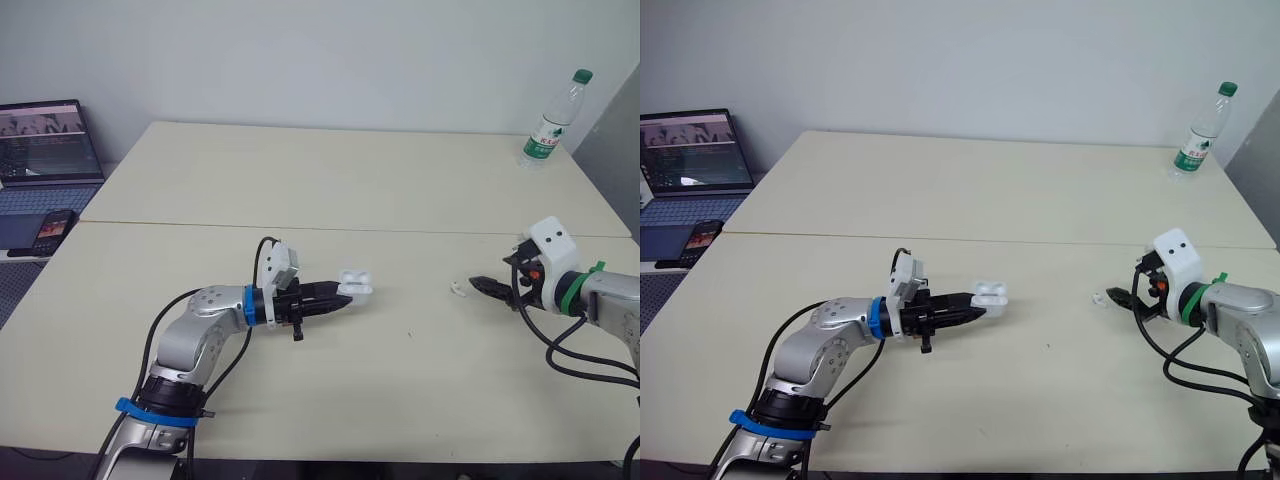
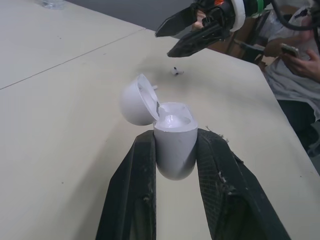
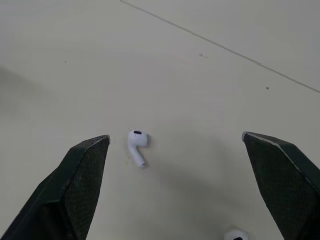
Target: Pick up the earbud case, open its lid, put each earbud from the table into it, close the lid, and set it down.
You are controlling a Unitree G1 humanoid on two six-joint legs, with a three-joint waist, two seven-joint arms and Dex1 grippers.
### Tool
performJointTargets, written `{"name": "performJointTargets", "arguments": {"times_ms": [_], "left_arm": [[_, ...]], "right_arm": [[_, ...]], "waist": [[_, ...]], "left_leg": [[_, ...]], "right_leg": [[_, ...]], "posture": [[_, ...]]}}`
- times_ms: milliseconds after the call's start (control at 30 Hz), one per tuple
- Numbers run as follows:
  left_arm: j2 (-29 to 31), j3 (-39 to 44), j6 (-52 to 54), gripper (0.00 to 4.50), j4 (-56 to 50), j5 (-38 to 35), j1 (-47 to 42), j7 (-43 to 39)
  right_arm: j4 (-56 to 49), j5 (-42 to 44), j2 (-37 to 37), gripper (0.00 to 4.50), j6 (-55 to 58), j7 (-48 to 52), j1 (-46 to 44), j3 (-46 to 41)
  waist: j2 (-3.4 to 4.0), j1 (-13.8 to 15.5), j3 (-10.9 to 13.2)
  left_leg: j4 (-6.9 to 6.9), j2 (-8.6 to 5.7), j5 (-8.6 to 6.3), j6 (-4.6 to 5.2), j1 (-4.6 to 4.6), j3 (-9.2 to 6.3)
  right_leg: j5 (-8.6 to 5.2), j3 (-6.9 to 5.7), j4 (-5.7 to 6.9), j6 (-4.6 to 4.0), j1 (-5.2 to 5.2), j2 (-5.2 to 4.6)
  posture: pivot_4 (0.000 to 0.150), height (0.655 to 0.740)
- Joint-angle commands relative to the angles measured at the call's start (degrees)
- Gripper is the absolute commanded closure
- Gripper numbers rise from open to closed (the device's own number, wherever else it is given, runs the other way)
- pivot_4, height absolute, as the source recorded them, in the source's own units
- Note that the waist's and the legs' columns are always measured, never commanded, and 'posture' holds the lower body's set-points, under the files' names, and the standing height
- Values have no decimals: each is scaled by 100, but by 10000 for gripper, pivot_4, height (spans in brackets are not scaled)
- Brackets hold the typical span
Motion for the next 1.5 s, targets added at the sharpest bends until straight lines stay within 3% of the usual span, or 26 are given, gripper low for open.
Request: {"name": "performJointTargets", "arguments": {"times_ms": [33,167,433,667,1133,1267,1500], "left_arm": [[76,14,-206,37379,-292,46,79,38],[24,-84,-273,37379,-352,81,110,106],[24,-132,-339,37379,-449,84,204,202],[3,-143,-382,37379,-385,99,142,272],[-42,-168,-403,37379,-376,92,171,372],[-71,-198,-399,37379,-362,96,150,376],[-84,-214,-396,37379,-334,98,130,373]], "right_arm": [[106,-28,-373,559,344,340,-467,608],[856,-306,-632,559,466,902,-1410,1758],[2641,-1012,-303,559,406,1798,-3162,3383],[4151,-1641,374,559,-24,2241,-3790,3951],[4049,-1938,569,559,224,2666,-3796,3846],[4055,-1950,606,9332,271,2662,-3799,3779],[4019,-1954,666,34826,343,2630,-3773,3681]], "waist": [[0,-5,1],[1,8,2],[1,11,3],[1,14,3],[2,11,3],[2,11,3],[2,10,3]], "left_leg": [[1,0,0,0,0,1],[5,-2,0,0,1,17],[2,-1,-1,1,-6,15],[1,-3,-2,1,-9,12],[3,-3,-2,1,-5,7],[2,-3,-2,1,-6,6],[2,-3,-2,1,-6,6]], "right_leg": [[1,1,-2,1,0,0],[7,16,-7,11,-1,-2],[7,12,-10,9,-8,-6],[8,6,-10,8,-9,-12],[13,-4,-4,4,-6,-16],[13,-5,-5,3,-6,-16],[13,-5,-5,3,-7,-16]], "posture": [[1500,7400],[1500,7400],[1500,7400],[1500,7400],[1500,7400],[1500,7400],[1500,7400]]}}
